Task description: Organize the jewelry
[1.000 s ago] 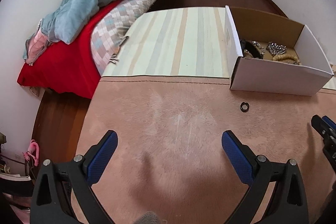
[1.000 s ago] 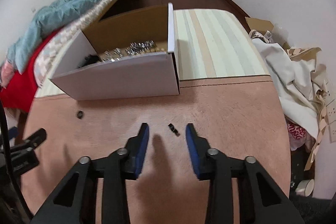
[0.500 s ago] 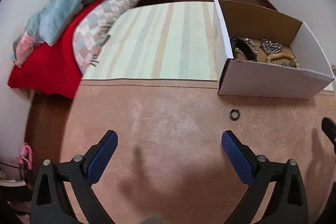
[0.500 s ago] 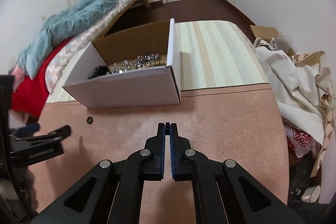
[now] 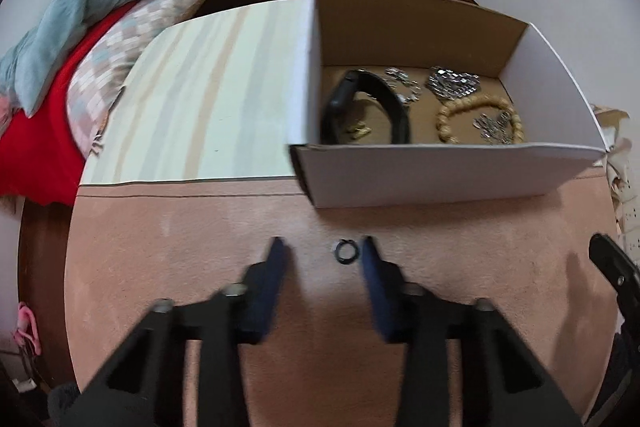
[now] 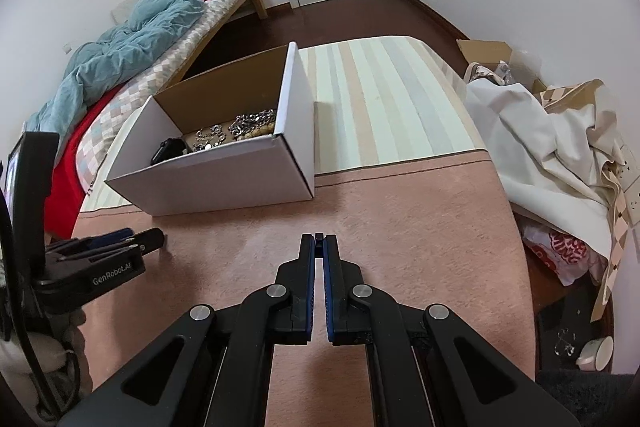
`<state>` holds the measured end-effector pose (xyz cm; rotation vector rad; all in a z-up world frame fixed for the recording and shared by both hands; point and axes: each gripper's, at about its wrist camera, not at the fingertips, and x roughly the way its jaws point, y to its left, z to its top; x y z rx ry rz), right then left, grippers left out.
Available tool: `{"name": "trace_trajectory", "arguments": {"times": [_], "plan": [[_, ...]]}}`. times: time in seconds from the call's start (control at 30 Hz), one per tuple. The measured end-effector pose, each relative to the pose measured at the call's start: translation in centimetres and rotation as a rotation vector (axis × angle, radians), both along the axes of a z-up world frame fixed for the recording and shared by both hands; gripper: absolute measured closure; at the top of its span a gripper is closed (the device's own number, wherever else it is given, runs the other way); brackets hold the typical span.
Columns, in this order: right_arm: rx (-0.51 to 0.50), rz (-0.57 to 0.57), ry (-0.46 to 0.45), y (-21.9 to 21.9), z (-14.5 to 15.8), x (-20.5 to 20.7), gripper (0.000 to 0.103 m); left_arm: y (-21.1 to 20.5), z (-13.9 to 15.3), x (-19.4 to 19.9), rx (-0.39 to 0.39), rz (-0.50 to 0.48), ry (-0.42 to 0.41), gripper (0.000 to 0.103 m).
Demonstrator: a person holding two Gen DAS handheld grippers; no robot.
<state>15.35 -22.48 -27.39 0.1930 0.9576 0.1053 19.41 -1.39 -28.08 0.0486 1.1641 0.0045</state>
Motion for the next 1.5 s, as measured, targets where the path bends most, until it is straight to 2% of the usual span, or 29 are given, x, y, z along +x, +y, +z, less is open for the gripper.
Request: {"name": "trace_trajectory", "arguments": {"times": [0.03, 0.07, 0.33, 0.57, 0.77, 0.9, 1.03, 1.13, 1.23, 1.27, 1.3, 1.33, 1.37, 1.43, 1.5], "plan": [[-0.001, -0.002, -0.002, -0.1, 0.0, 0.0, 0.099, -0.2, 0.0, 0.0, -0.005, -0.011, -0.001, 0.092], [-0.001, -0.004, -0.005, -0.1, 0.1, 0.0, 0.099, -0.4, 0.0, -0.1, -0.001, -0.018, 0.0, 0.093], [-0.001, -0.002, -0.031, -0.1, 1.6, -0.3, 0.099, -0.5, 1.4, -0.9, 0.001, -0.031, -0.027, 0.093], [0.026, 0.023, -0.091, 0.3, 5.0, -0.9, 0.099, -0.6, 6.7, -2.5, -0.049, -0.065, -0.119, 0.093], [0.078, 0.041, -0.125, 1.4, 7.8, 1.6, 0.099, -0.5, 9.7, -0.1, -0.122, -0.074, -0.137, 0.093], [0.128, 0.068, -0.074, 2.1, 7.7, 5.5, 0.099, -0.2, 9.8, 2.8, -0.157, -0.084, -0.096, 0.093], [0.185, 0.116, 0.04, 2.7, 6.2, 8.9, 0.099, 0.3, 8.9, 5.5, -0.183, -0.085, -0.034, 0.093], [0.251, 0.122, 0.137, 2.9, 4.7, 10.5, 0.099, 1.0, 8.6, 7.2, -0.207, -0.063, 0.007, 0.09], [0.305, 0.106, 0.185, 2.6, 3.8, 11.2, 0.097, 1.4, 8.5, 8.0, -0.233, -0.039, 0.031, 0.088], [0.315, 0.096, 0.188, 2.5, 3.7, 11.3, 0.09, 1.5, 8.5, 8.1, -0.23, -0.033, 0.034, 0.086], [0.331, 0.093, 0.191, 2.3, 3.7, 11.4, 0.08, 1.6, 8.7, 8.1, -0.223, -0.026, 0.033, 0.084], [0.337, 0.09, 0.191, 2.2, 3.7, 11.4, 0.073, 1.6, 8.8, 8.1, -0.213, -0.024, 0.027, 0.074], [0.345, 0.079, 0.188, 2.0, 3.9, 11.4, 0.063, 1.7, 8.9, 8.1, -0.193, -0.02, 0.02, 0.058], [0.342, 0.07, 0.178, 1.8, 4.3, 11.2, 0.062, 1.9, 9.4, 7.7, -0.161, -0.006, -0.011, 0.039], [0.278, 0.062, 0.145, 1.6, 5.2, 10.7, 0.06, 2.2, 10.1, 7.1, -0.125, 0.007, -0.047, 0.036]]}}
